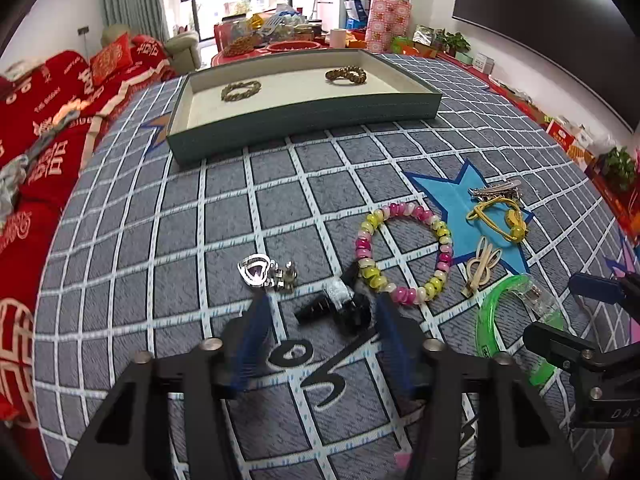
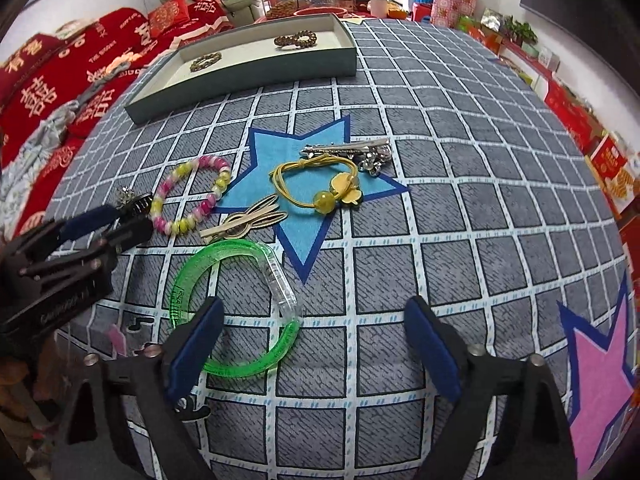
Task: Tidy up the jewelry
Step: 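Grasp the black hair clip with the left tool while the right tool grasps the green bangle, then carry the hair clip and green bangle over into the tray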
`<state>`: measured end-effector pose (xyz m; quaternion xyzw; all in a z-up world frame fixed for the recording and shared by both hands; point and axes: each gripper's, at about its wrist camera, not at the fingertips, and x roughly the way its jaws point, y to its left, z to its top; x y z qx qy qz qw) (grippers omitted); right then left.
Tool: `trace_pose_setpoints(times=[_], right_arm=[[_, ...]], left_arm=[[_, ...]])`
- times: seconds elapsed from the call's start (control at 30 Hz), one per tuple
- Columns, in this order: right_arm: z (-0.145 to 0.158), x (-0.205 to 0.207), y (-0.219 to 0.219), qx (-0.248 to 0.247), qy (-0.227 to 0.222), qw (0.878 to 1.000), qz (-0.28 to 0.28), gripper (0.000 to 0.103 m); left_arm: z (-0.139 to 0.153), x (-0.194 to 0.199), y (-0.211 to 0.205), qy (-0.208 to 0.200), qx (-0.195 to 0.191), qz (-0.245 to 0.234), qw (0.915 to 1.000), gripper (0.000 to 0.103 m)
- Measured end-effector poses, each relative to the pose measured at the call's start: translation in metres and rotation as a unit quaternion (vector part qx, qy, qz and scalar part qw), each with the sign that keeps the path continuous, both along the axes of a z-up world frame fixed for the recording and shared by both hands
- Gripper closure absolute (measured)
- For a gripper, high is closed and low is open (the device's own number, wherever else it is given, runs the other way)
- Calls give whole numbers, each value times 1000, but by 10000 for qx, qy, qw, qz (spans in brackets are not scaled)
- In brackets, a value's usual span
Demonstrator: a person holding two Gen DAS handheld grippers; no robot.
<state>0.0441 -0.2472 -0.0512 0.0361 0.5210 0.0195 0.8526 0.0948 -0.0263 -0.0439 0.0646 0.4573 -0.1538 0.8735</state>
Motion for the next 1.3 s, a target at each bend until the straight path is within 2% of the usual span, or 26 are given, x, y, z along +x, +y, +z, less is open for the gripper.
trace_pose_setpoints(times=[0.03,0.1,0.17,0.27,0.33,0.37,0.43,0.73,1.3], right_arm=[[0,1,1,-44,-11,10000,17,20],[1,2,5,-175,-38,9998,65,27],[1,3,7,-258,-57,9996,107,33],[2,3,12,-383,-96,9991,171,49],[3,2,13,-376,-133,9990,204,67],[4,2,14,-361,-139,9990,208,70],[4,1,13,-307,-158,9992,203,87],[8,-3,-3,236,-186,9995,14,89],[38,11,-15,710,-448,9964,-73,89]], left_arm=[[0,1,0,13,-30,-8,10000,38],[1,3,-1,11,-66,-18,10000,52],[2,2,-1,25,-96,-55,9999,52],[2,0,-1,6,-94,-85,9999,52],[4,-2,1,12,-153,-91,9998,52],[5,-2,1,9,-185,-93,9998,52],[9,-5,3,-19,-244,-101,9997,52],[26,-16,19,-92,-462,-45,9989,52],[51,-10,33,-272,-608,76,9978,52]])
